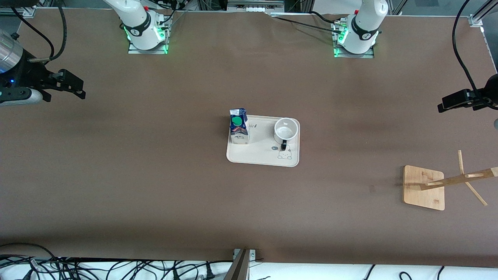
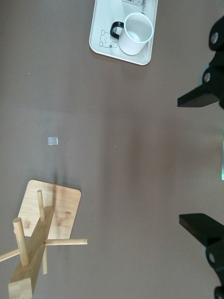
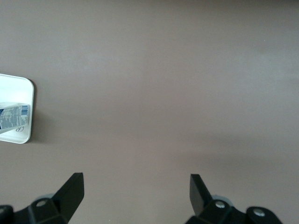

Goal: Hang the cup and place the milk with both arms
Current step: 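Reach the right gripper toward the milk carton on the tray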

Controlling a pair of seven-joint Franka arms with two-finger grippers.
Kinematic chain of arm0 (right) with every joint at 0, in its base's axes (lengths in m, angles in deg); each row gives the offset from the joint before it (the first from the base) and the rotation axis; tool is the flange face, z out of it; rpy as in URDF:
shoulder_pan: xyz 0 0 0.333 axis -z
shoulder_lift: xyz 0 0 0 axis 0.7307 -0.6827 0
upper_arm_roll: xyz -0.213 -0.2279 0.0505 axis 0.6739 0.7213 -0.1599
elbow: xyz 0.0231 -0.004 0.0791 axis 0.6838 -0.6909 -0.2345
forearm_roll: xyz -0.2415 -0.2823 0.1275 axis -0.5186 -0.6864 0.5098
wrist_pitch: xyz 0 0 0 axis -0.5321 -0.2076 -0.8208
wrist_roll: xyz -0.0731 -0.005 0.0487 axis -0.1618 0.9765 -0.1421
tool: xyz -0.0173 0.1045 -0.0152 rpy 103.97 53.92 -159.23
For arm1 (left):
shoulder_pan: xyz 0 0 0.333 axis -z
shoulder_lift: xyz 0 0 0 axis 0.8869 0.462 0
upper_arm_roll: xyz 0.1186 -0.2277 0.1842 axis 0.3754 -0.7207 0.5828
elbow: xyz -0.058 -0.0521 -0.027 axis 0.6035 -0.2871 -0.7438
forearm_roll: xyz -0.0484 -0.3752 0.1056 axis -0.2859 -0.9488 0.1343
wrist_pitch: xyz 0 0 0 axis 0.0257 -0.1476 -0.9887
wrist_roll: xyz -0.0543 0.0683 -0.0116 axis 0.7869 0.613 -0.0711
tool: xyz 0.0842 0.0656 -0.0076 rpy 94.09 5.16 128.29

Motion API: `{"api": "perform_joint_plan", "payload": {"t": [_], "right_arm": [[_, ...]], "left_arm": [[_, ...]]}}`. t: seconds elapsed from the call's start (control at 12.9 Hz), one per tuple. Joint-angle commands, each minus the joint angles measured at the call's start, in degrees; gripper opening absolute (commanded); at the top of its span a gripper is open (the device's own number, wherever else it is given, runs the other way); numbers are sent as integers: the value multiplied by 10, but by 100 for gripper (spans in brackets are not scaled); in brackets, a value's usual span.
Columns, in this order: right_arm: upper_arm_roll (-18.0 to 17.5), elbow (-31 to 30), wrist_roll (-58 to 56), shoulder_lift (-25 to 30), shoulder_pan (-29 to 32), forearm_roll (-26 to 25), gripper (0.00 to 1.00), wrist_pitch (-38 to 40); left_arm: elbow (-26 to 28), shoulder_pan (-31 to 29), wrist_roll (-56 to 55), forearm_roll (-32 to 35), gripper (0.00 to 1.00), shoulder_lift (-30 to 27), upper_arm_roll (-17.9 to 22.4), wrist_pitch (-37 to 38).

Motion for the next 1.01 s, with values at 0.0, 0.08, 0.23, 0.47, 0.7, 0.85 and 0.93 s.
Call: {"api": "perform_joint_plan", "payload": {"t": [0.0, 0.08, 0.23, 0.47, 0.7, 0.85, 0.93], "right_arm": [[-6, 7, -3, -31, -19, 11, 100, -9], [-6, 7, -5, -40, -21, 11, 100, -5], [-5, 6, -9, -79, -40, 8, 100, 18], [-7, 7, 61, -98, -97, 28, 100, 2], [-7, 7, 217, -146, -186, 66, 100, -89], [-7, 7, 313, -178, -240, 68, 100, -151], [-8, 7, 356, -196, -258, 68, 100, -179]], "left_arm": [[7, 3, -3, 0, 100, -6, -1, -6], [8, 4, -3, -8, 100, -4, -1, -6], [14, 20, 3, -10, 100, 3, -1, -2], [16, 27, -2, -11, 100, 21, -1, -1], [19, 27, 0, -39, 100, 46, -4, -6], [17, 25, 3, -49, 100, 68, -3, -8], [17, 27, 6, -46, 100, 72, -3, -9]]}}
